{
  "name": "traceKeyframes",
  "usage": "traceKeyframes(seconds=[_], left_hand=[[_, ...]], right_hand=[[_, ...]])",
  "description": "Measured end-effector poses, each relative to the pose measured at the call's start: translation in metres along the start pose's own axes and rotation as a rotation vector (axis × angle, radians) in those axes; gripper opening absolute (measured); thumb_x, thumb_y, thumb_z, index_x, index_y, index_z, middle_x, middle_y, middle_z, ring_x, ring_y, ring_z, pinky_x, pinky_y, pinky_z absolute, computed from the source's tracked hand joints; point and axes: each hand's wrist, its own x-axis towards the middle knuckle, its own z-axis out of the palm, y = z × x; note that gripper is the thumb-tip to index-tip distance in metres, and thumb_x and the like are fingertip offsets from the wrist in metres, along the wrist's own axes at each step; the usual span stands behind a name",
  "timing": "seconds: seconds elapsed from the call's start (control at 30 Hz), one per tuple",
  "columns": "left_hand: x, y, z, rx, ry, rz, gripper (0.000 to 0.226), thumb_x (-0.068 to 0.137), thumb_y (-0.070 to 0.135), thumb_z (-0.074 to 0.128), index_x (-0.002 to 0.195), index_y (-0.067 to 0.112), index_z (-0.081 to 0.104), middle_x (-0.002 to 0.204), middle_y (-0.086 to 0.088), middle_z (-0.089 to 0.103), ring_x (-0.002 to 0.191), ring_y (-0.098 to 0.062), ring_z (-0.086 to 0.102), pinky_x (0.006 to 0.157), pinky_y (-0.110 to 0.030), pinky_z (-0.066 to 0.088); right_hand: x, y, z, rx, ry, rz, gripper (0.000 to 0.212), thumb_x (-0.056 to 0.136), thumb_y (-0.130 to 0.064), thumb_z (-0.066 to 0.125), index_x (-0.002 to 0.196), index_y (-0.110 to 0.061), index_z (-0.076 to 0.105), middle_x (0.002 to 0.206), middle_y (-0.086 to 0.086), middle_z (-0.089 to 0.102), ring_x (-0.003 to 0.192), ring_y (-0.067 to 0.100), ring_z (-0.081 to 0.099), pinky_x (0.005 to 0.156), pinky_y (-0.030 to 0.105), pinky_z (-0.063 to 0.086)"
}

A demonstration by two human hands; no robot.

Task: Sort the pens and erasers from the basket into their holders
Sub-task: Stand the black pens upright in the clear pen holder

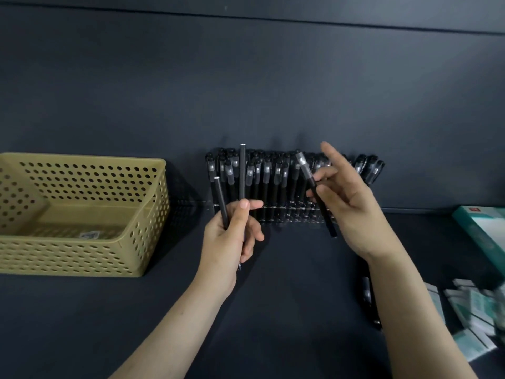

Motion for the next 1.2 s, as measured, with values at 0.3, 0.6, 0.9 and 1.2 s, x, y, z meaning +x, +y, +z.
traceKeyframes(seconds=[0.3, 0.6, 0.9, 1.2], left_hand=[[0.003, -0.002, -0.003, 0.025, 0.010, -0.042, 0.036, 0.086, 0.043, 0.052, 0.098, 0.013, 0.068, 0.057, -0.004, 0.057, 0.038, -0.009, 0.033, 0.038, -0.022, 0.022], [0.002, -0.003, -0.004, 0.069, -0.014, -0.042, 0.034, 0.089, 0.040, 0.052, 0.098, 0.013, 0.068, 0.057, -0.004, 0.057, 0.039, -0.009, 0.033, 0.040, -0.024, 0.021], [0.002, -0.003, -0.003, 0.112, -0.011, -0.062, 0.029, 0.095, 0.037, 0.050, 0.102, 0.015, 0.068, 0.051, -0.005, 0.049, 0.038, -0.010, 0.027, 0.043, -0.028, 0.016], [0.001, -0.004, -0.001, 0.025, 0.013, -0.062, 0.017, 0.093, 0.033, 0.056, 0.096, 0.016, 0.056, 0.048, -0.003, 0.038, 0.039, -0.012, 0.024, 0.042, -0.028, 0.014]], right_hand=[[0.001, 0.002, 0.011, -0.037, 0.136, -0.058, 0.064, 0.094, 0.019, 0.038, 0.145, -0.018, 0.033, 0.107, 0.010, 0.046, 0.088, 0.015, 0.053, 0.090, 0.017, 0.047], [0.004, 0.008, 0.013, -0.185, 0.355, -0.172, 0.066, 0.091, 0.009, 0.053, 0.131, -0.042, 0.040, 0.091, -0.020, 0.046, 0.086, 0.023, 0.062, 0.085, 0.034, 0.049], [0.002, 0.017, 0.023, -0.339, 0.459, -0.236, 0.062, 0.087, 0.004, 0.064, 0.127, -0.038, 0.042, 0.091, -0.010, 0.051, 0.086, 0.014, 0.061, 0.078, 0.011, 0.045], [0.005, 0.032, 0.024, -0.820, 0.230, -0.358, 0.057, 0.092, -0.013, 0.062, 0.145, -0.018, 0.042, 0.100, -0.003, 0.041, 0.084, 0.010, 0.045, 0.082, 0.011, 0.039]])
